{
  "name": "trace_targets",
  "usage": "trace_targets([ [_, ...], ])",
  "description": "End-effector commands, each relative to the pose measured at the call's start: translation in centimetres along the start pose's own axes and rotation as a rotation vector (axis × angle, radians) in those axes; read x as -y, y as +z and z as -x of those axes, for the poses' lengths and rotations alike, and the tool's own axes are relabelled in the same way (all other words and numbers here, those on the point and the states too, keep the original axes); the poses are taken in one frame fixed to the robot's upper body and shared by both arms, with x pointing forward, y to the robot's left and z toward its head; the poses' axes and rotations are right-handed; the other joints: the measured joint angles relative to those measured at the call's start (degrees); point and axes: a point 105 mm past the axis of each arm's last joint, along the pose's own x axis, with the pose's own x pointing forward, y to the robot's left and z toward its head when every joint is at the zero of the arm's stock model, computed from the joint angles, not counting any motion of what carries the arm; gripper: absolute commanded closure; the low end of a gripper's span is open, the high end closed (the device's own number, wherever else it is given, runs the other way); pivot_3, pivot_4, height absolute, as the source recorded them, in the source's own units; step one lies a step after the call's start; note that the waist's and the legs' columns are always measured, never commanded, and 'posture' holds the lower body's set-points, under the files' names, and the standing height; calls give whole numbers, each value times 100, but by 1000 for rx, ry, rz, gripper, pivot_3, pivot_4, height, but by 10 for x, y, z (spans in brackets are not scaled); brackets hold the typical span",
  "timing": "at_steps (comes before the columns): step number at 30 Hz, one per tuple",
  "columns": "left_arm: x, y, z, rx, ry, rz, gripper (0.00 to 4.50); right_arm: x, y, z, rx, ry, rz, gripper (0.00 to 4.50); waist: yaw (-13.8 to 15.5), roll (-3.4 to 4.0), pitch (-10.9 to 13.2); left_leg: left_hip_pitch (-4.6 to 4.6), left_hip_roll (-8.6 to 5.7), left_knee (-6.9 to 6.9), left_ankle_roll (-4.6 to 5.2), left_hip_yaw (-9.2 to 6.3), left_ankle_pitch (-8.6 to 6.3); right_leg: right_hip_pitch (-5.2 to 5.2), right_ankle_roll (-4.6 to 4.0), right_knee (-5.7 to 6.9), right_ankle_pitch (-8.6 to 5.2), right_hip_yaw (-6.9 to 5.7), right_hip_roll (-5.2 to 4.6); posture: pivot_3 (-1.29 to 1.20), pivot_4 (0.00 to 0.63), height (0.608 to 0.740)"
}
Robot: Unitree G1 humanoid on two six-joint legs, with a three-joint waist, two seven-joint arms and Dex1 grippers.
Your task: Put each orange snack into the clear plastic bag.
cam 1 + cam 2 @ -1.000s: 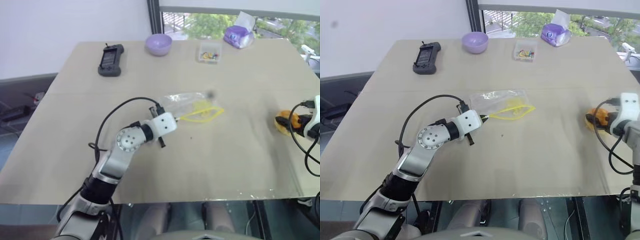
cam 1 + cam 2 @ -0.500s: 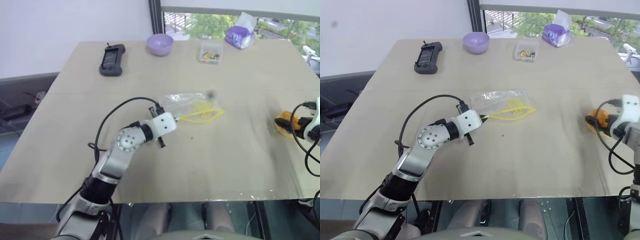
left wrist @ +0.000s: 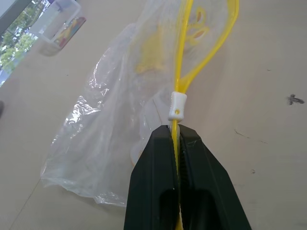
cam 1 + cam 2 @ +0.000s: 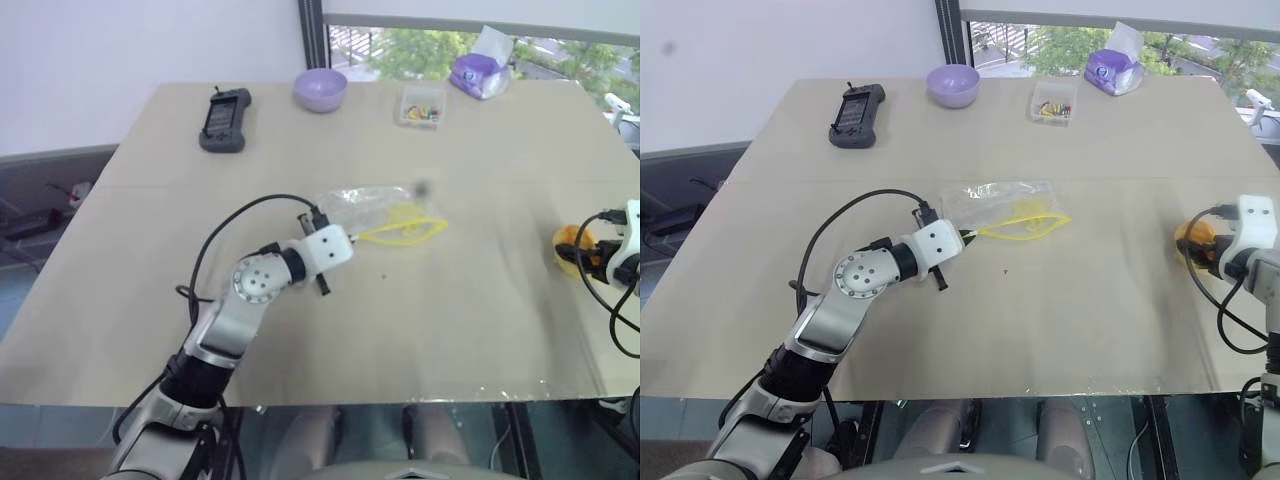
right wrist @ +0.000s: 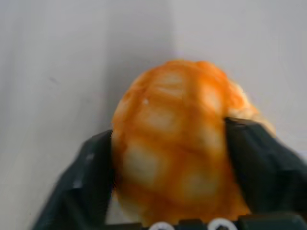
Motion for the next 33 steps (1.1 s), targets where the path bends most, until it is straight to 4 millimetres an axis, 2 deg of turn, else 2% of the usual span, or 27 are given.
trace_targets([
  [1, -8, 9, 3, 31, 31, -25, 4500, -5, -23, -4, -90, 23, -17, 2740, -4, -2, -2, 0, 0, 0, 0, 0, 0, 0, 0, 0, 0, 0, 0, 0, 150, 740],
  [3, -7, 9, 3, 32, 31, -24, 4500, -5, -23, -3, -89, 22, -16, 3891, -6, -3, -2, 1, 0, 0, 0, 0, 0, 1, 0, 1, 0, 0, 1, 0, 150, 740],
  [6, -7, 9, 2, 33, 30, -24, 4500, -5, -22, -2, -85, 22, -13, 4469, -7, -3, -2, 2, 1, 0, 0, 0, 0, 1, 0, 1, 0, 0, 2, 0, 150, 740],
  [12, -7, 10, 1, 37, 26, -24, 4500, -4, -11, 1, -46, 7, 56, 4500, -5, -3, -2, 2, 1, 0, 0, 0, 0, 1, 0, 1, 0, 0, 2, 0, 150, 740],
  [16, -7, 10, 1, 37, 24, -24, 4500, -23, 27, 12, 99, 107, 175, 4500, -14, 0, 0, 1, 0, 0, 1, 2, -1, 0, 0, 0, 0, 2, 1, 0, 150, 740],
  [20, -5, 10, 1, 39, 18, -25, 4500, -61, 64, 32, 244, 285, 319, 4500, -54, 11, 6, 2, 1, -1, 6, 10, -3, -5, 1, 3, 0, 8, 1, 0, 150, 740],
  [23, -5, 10, 2, 40, 14, -25, 4500, -90, 78, 49, 300, 421, 419, 4500, -44, 16, 9, 0, 1, 0, 6, 8, -3, -6, 1, 2, 0, 7, 1, 0, 150, 740],
  [24, -5, 10, 1, 39, 14, -25, 4500, -105, 81, 58, 321, 494, 464, 4500, -26, 16, 10, 0, 1, -1, 6, 6, -3, -6, 1, 1, 0, 4, 2, 0, 150, 740],
  [26, -5, 10, 1, 38, 16, -26, 4500, -136, 82, 77, 364, 648, 557, 4500, -13, 15, 10, -2, 2, 0, 6, 0, -4, -5, 1, -1, 0, 0, 1, 0, 150, 740],
  [29, -4, 11, 0, 40, 17, -25, 4500, -174, 74, 99, 371, 841, 636, 4500, -4, 14, 10, -5, 5, 0, 7, -2, -4, -5, 1, -3, 0, -1, 0, 0, 150, 740],
  [31, -3, 12, -1, 44, 15, -24, 4500, -198, 59, 108, 339, 958, 720, 4500, -1, 13, 11, -6, 4, 1, 9, -3, -5, -4, 1, -4, 0, -2, -3, 0, 150, 740],
  [33, -3, 12, -1, 47, 14, -24, 4500, -211, 50, 108, 322, 1002, 765, 4500, -1, 12, 10, -6, 4, 2, 10, -5, -6, -3, 1, -4, 0, -3, -4, 0, 150, 740],
])
